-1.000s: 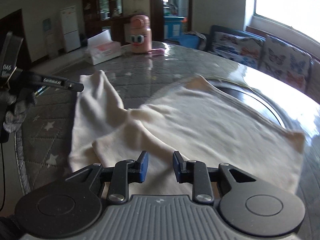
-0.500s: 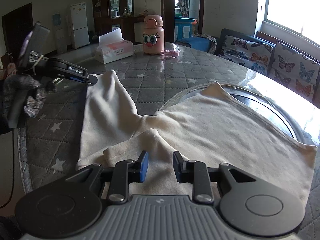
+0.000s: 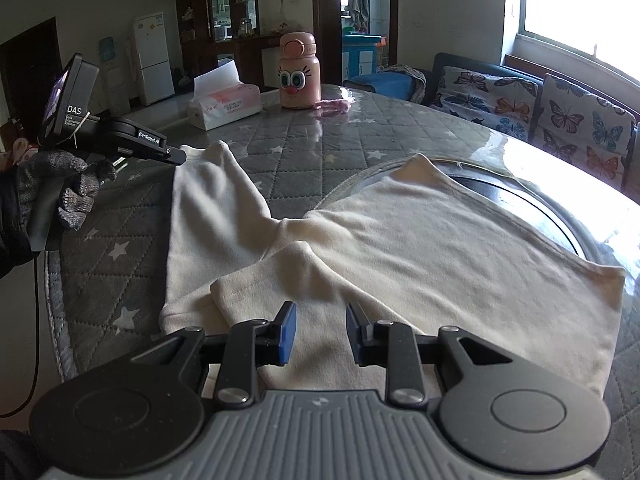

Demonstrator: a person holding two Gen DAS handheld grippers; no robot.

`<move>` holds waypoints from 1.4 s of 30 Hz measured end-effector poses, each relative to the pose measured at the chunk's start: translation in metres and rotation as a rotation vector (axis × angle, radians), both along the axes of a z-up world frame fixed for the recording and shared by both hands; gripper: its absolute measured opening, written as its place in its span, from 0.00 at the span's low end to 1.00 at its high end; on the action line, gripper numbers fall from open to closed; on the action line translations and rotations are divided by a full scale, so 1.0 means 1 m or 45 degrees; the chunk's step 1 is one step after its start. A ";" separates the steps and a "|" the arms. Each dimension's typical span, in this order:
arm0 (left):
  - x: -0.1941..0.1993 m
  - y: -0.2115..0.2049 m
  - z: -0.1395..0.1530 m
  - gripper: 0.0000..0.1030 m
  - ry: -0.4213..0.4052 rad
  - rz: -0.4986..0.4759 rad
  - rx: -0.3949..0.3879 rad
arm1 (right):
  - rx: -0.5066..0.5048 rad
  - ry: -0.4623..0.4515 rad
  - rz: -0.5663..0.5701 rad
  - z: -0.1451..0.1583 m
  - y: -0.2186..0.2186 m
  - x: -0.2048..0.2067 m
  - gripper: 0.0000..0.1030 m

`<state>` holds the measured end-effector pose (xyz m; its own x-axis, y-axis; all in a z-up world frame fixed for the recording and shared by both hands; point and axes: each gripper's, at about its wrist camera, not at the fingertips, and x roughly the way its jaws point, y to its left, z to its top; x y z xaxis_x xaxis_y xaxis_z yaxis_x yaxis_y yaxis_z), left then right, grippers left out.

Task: Fold clothes
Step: 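Fold the sleeve with the left gripper across the body toward the right gripper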

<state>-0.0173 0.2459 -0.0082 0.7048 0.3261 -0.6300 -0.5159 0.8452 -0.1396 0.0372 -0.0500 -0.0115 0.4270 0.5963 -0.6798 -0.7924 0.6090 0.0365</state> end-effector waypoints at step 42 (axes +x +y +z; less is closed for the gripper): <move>-0.019 -0.281 0.047 0.22 -0.132 -1.252 0.047 | 0.210 0.033 -0.478 0.011 -0.153 -0.038 0.27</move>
<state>-0.0361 -0.0353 0.0383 0.7234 -0.4158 -0.5512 0.4313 0.8955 -0.1095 -0.0004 -0.2028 -0.0003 0.6197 0.5040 -0.6016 -0.5135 0.8401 0.1750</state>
